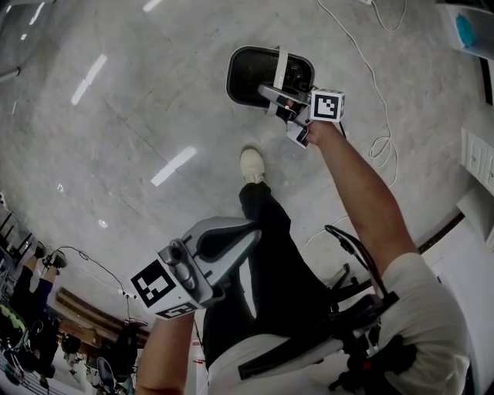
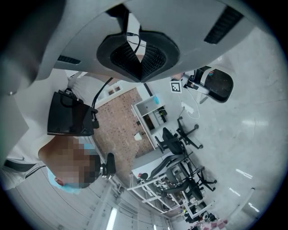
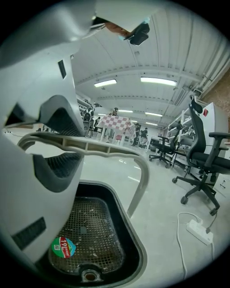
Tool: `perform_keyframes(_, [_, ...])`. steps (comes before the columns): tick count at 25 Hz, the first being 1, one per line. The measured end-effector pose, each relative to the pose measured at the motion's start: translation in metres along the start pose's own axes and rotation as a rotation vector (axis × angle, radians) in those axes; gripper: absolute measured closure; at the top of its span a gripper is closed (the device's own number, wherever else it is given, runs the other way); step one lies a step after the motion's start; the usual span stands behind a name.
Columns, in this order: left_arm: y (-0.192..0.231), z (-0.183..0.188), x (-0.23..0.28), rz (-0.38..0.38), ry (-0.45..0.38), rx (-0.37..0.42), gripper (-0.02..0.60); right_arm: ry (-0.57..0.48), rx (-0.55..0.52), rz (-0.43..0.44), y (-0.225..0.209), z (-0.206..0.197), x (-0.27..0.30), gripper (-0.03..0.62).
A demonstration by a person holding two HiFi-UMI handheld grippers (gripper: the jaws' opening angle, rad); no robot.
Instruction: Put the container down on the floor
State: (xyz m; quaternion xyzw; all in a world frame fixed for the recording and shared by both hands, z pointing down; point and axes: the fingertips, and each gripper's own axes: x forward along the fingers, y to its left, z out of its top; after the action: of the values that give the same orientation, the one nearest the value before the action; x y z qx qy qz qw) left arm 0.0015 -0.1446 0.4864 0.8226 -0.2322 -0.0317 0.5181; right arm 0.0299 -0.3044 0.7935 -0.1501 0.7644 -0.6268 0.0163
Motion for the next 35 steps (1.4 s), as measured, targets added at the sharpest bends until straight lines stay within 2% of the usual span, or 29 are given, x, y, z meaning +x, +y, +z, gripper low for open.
perform_keyframes(3, [-0.002,-0.002,0.000,-0.003,0.001,-0.006,0.571,-0.008,0.016,0.013,0.004,0.002,0.000,0.471])
perform_keyframes(7, [-0.003,-0.003,0.001,-0.003,0.000,-0.009,0.572,0.009,-0.003,-0.042,-0.004,0.000,-0.005,0.453])
perform_keyframes(11, [-0.002,-0.003,-0.001,-0.005,-0.001,-0.008,0.571,-0.016,0.023,-0.028,-0.002,0.002,-0.003,0.444])
perform_keyframes(13, [-0.002,-0.002,-0.002,-0.007,-0.003,-0.009,0.572,-0.010,0.008,-0.048,-0.004,0.001,-0.004,0.433])
perform_keyframes(17, [-0.003,0.001,-0.002,-0.013,-0.002,-0.006,0.571,-0.007,-0.005,-0.079,-0.007,0.002,-0.009,0.433])
perform_keyframes(21, [-0.003,0.000,0.000,-0.017,-0.002,-0.008,0.571,-0.032,0.032,-0.061,-0.006,0.003,-0.012,0.433])
perform_keyframes(35, [-0.002,0.000,0.002,-0.025,-0.007,-0.009,0.571,-0.043,0.051,-0.037,-0.006,0.003,-0.015,0.433])
